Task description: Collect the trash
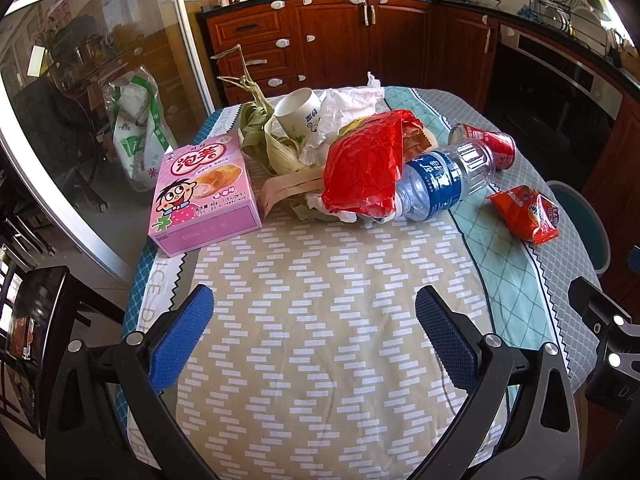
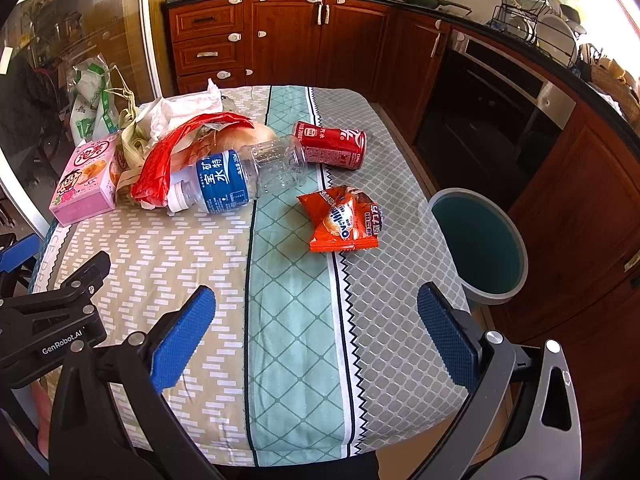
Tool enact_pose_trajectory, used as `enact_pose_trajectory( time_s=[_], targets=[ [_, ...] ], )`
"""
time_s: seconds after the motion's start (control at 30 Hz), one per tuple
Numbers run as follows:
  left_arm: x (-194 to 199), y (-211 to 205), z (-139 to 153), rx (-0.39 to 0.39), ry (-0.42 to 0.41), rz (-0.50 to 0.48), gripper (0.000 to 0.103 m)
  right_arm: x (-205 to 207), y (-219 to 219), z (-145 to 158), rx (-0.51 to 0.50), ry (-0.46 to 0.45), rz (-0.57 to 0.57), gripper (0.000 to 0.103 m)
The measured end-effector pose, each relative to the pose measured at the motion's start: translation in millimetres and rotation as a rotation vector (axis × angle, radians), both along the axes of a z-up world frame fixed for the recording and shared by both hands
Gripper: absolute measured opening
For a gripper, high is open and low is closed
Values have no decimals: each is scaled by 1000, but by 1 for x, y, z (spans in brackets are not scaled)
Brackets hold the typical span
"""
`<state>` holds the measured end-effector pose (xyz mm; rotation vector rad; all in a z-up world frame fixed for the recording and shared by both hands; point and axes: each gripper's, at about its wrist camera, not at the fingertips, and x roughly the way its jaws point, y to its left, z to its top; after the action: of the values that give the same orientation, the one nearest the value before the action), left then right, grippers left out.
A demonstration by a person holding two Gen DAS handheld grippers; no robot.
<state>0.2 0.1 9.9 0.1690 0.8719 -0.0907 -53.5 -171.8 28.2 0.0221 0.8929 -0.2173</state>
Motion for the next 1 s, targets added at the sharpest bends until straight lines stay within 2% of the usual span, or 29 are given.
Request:
enact_pose_trajectory(
  time_s=[1.0],
  targets=[
    [-2, -2, 0, -19, -13, -10, 101, -3, -1, -3, -3, 2, -12, 97]
  ],
)
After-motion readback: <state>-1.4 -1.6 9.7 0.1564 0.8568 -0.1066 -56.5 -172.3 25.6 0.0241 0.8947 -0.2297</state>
